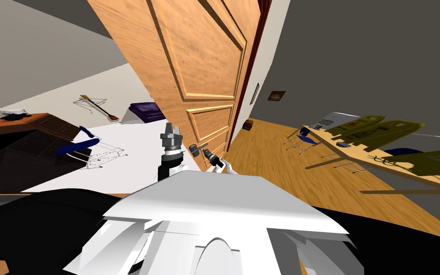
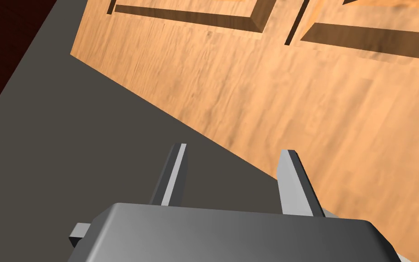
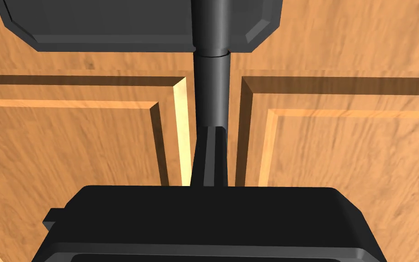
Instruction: Push the door open
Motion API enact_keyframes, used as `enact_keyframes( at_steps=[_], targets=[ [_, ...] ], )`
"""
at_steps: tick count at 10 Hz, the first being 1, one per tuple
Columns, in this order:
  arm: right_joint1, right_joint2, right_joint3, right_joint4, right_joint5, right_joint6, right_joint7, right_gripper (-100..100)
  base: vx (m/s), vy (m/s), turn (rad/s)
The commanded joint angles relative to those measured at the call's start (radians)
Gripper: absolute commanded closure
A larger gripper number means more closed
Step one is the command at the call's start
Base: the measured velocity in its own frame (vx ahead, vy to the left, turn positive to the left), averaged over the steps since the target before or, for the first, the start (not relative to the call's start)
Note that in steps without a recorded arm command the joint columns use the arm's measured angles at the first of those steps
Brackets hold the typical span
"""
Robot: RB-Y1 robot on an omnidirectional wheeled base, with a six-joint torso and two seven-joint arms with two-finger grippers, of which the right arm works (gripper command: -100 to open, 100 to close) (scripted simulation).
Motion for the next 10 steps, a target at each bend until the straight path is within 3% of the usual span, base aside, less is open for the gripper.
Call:
enact_keyframes(
  at_steps=[1, 2, 3, 5, 7, 10],
  targets=[
    [0.0, 0.0, 0.0, 0.0, 0.0, 0.0, 0.0, 100, -0.005, -0.007, 0.0],
    [0.0, 0.0, 0.0, 0.0, 0.0, 0.0, 0.0, 100, 0.0, 0.0, 0.0],
    [0.006, -0.028, -0.016, 0.001, 0.0, -0.005, 0.005, -100, -0.098, -0.053, -0.121],
    [0.006, -0.028, -0.016, 0.001, 0.0, -0.005, 0.005, -100, -0.116, -0.029, -0.021],
    [0.015, -0.016, -0.041, 0.004, -0.001, -0.014, 0.012, -100, -0.186, -0.05, -0.119],
    [0.008, -0.037, -0.046, 0.005, 0.0, -0.005, 0.013, -100, 0.013, 0.062, 0.016]
  ],
)
